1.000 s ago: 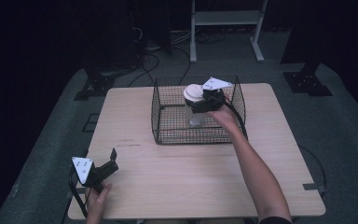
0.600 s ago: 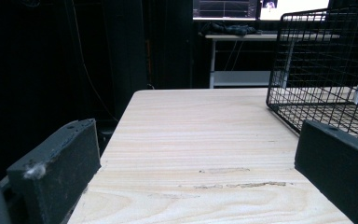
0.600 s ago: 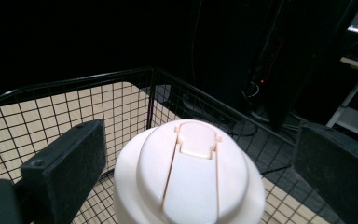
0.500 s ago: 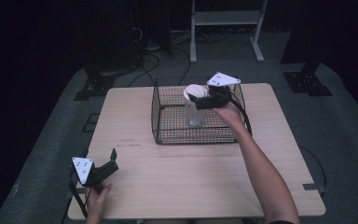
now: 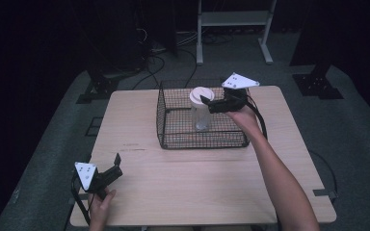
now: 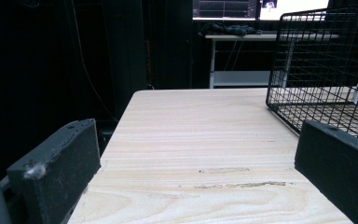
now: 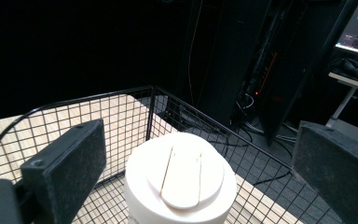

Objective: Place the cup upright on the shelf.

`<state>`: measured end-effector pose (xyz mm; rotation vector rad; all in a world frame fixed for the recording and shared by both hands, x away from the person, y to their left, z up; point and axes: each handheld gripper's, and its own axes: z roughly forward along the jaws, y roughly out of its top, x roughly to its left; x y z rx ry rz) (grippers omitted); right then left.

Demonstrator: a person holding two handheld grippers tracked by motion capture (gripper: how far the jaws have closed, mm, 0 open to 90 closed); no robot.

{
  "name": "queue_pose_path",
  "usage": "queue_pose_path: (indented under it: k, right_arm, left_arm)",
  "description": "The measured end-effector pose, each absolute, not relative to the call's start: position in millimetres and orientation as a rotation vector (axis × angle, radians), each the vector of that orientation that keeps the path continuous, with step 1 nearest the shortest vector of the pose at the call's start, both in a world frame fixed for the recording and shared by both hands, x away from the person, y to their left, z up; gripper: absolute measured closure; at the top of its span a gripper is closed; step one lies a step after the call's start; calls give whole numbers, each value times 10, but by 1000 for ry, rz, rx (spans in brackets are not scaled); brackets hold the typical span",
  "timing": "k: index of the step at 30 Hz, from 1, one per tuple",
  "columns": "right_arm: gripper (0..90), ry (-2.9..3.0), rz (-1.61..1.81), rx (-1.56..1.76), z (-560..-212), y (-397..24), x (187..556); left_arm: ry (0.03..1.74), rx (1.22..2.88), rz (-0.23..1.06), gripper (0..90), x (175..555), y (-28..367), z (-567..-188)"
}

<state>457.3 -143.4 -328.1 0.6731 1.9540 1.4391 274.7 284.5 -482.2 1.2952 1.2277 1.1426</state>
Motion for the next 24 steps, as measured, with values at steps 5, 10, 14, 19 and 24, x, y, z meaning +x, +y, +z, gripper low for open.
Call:
queue_pose_path:
  k: [5,10,14,19,24]
  right_arm:
    - [24,1957,1432,671,-3254,-1487,4513]
    - [24,1950,1430,660,-3199,-1533,4451]
    - [24,1947,1428,650,-3162,-1569,4402]
    - [24,1948,1415,630,-3121,-1605,4331]
    - [24,1947,1409,621,-3072,-1653,4267]
  left_arm:
    - [1227,1297,1144,0,2748,2842,-4822]
    - [1227,1298,1145,0,2749,2841,-4822]
    - [1226,1298,1145,0,2749,2840,-4822]
    - [1226,1300,1147,0,2748,2839,-4822]
    - [1224,1300,1147,0,2749,2837,-4822]
